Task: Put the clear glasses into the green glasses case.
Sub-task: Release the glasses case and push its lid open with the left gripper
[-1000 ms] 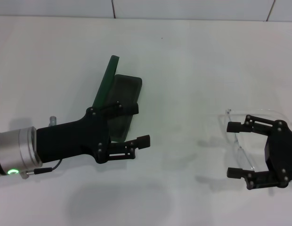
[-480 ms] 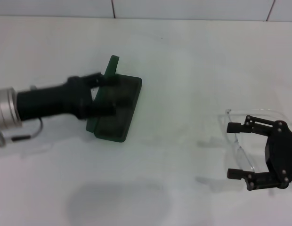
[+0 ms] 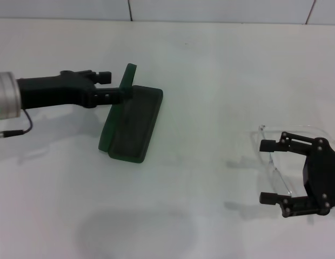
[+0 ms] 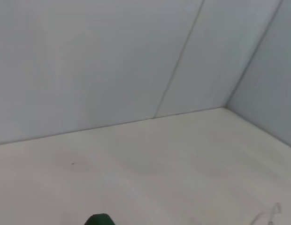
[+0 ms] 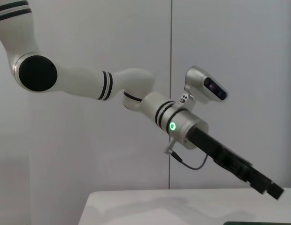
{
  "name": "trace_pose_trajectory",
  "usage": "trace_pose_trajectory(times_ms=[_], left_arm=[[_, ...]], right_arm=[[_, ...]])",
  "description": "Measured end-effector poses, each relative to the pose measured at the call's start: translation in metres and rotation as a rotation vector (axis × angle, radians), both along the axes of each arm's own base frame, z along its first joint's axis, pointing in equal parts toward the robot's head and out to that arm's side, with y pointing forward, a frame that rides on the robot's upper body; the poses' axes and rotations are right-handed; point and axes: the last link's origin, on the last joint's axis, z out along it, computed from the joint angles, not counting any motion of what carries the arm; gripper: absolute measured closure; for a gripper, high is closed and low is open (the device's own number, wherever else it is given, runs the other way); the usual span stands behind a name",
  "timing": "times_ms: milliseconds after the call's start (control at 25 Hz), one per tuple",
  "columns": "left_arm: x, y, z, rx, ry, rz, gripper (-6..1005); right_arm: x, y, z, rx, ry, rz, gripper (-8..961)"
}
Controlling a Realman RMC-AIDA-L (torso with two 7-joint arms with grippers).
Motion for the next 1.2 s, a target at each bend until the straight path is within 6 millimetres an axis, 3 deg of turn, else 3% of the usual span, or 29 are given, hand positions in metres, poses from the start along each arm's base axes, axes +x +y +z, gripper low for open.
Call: trace_pose_trajectory(times_ms=[640, 1200], left_arm=[[-0.01, 0.02, -0.033, 0.028, 0.201, 0.109, 198], [-0.008, 0.022, -0.038, 0.01, 0.23, 0.13, 218]], right_arm=[[-0.004, -0.001, -0.005, -0.005, 0.019, -0.004, 93], [-0.005, -0.002, -0.007, -0.011, 0.025, -0.009, 96]])
